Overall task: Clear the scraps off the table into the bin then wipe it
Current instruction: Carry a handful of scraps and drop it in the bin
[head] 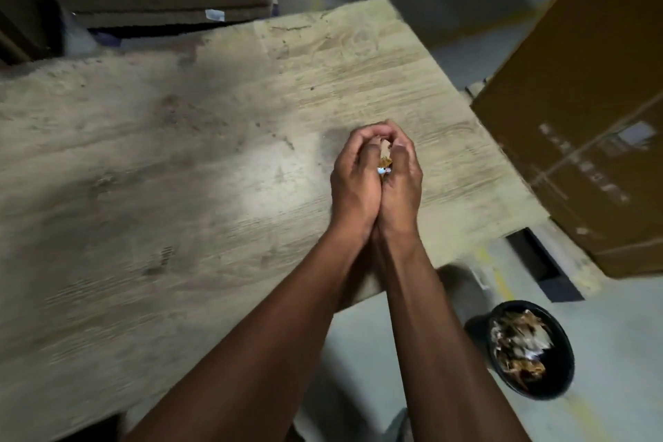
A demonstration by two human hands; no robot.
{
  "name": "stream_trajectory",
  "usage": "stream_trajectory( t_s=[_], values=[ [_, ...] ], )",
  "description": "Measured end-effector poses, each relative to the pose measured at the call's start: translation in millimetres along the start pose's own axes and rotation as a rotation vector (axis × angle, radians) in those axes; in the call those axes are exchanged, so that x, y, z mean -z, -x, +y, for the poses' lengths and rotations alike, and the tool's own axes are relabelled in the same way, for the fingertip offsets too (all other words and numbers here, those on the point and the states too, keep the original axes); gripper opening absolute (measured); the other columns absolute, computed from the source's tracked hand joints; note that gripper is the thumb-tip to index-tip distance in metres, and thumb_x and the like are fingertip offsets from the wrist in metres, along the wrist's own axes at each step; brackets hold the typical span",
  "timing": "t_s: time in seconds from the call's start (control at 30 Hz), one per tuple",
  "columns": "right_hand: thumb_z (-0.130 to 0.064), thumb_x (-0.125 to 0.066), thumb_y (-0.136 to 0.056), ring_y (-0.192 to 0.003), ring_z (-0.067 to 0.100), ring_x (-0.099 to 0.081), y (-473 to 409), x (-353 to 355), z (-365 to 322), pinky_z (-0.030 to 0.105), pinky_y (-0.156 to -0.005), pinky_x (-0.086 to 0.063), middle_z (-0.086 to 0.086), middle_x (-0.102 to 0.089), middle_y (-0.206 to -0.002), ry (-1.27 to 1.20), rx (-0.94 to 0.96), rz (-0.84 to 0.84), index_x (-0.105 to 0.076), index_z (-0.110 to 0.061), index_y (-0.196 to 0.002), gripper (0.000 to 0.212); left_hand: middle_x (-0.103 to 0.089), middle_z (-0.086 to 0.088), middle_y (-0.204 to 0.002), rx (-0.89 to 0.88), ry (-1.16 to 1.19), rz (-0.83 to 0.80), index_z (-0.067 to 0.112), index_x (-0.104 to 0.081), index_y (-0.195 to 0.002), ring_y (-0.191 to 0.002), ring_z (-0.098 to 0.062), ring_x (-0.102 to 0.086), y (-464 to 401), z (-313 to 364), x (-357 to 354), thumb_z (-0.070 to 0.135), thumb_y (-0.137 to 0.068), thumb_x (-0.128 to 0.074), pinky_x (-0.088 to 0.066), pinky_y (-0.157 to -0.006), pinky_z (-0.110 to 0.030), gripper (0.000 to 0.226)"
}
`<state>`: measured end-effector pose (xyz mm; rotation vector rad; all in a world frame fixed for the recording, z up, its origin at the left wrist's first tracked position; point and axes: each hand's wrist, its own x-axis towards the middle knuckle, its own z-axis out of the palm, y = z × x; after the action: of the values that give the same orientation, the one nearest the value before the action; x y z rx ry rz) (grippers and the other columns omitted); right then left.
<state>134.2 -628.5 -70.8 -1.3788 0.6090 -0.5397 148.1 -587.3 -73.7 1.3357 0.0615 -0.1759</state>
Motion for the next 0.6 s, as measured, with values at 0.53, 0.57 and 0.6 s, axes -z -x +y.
stream_trajectory(
  t_s=[0.53,0.57,0.6],
  values=[
    [-0.015,-0.036,-0.117,-0.115,-0.005,-0.066,-35.0,303.2,-32.0,0.013,-0.097,-0.048,-0.004,-0.073,-0.124,-0.027,0.013,0.306,-0.071,-0.002,-0.124,0.038,-0.082,0.004,-0.111,0.118,-0.024,-0.321,0.024,-0.082,-0.109,-0.111,-0.013,-0.076,139.4,-85.3,-260.5,0.029,-0.110,-0.060,-0.058,-0.108,-0.045,0.023],
    [-0.017,-0.036,-0.116,-0.115,-0.004,-0.067,-35.4,322.3,-27.2,0.014,-0.098,-0.048,-0.005,-0.073,-0.124,-0.032,0.008,0.327,-0.070,-0.002,-0.126,0.038,-0.082,0.005,-0.110,0.133,-0.042,-0.330,0.024,-0.082,-0.110,-0.109,-0.011,-0.076,149.7,-94.6,-273.0,0.026,-0.110,-0.060,-0.059,-0.106,-0.042,0.022],
    [-0.018,-0.036,-0.116,-0.117,-0.001,-0.067,-35.0,338.9,-21.6,0.017,-0.102,-0.050,-0.005,-0.074,-0.125,-0.034,-0.003,0.347,-0.070,-0.005,-0.127,0.038,-0.082,0.005,-0.110,0.150,-0.053,-0.349,0.025,-0.082,-0.111,-0.109,-0.011,-0.077,158.6,-104.5,-283.8,0.026,-0.109,-0.061,-0.059,-0.104,-0.040,0.021]
  ],
)
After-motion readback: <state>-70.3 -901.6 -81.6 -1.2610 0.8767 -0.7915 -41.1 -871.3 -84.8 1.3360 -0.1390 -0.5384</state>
